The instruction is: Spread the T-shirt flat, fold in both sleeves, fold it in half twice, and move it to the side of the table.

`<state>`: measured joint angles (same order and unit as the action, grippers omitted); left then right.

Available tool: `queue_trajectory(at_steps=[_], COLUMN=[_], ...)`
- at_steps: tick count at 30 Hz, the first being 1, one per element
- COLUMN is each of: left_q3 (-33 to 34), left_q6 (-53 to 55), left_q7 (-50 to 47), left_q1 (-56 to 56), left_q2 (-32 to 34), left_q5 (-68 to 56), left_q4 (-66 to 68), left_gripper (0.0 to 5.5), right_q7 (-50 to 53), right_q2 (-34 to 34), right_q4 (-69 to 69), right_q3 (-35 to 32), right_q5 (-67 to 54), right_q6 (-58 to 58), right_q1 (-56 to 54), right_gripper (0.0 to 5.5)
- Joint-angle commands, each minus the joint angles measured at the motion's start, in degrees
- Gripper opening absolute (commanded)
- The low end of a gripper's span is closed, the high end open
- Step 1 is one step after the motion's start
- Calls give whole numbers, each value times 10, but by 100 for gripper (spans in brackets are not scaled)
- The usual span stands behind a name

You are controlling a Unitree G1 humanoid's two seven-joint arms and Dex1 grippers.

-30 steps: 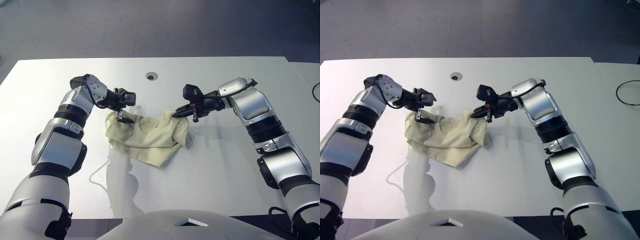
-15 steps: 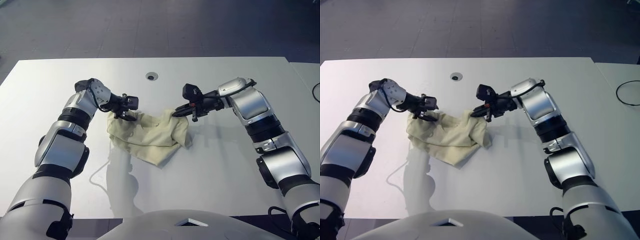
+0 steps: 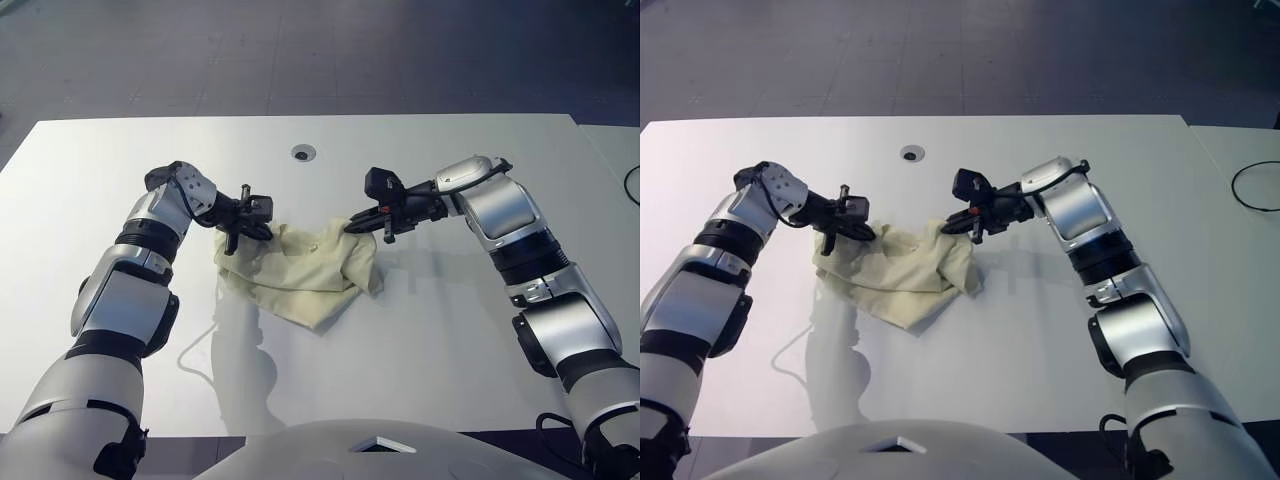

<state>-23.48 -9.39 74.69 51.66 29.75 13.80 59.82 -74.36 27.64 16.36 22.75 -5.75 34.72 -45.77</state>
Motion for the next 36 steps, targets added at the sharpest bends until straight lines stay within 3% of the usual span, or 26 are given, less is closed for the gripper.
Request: queue_trajectory(at_steps=[1,15,36], left_q3=[12,46,24], left_q6=[49,102,59], left_q7=[23,42,-41], left_q1=[-32,6,54], left_q2=[-13,-5,-44], left_q5=[-14,-37,23], left_q4=[0,-13,83], left_gripper=[2,2,326], right_q7=[5,11,7], right_q2=[-2,-2,-7], right_q4=[4,16,30], right_q3=[-4,-7,-1], right_q5=[0,0,5], right_q6=[-5,-15,-27], right_q1=[-11,-12,-19], right_gripper=[0,0,0])
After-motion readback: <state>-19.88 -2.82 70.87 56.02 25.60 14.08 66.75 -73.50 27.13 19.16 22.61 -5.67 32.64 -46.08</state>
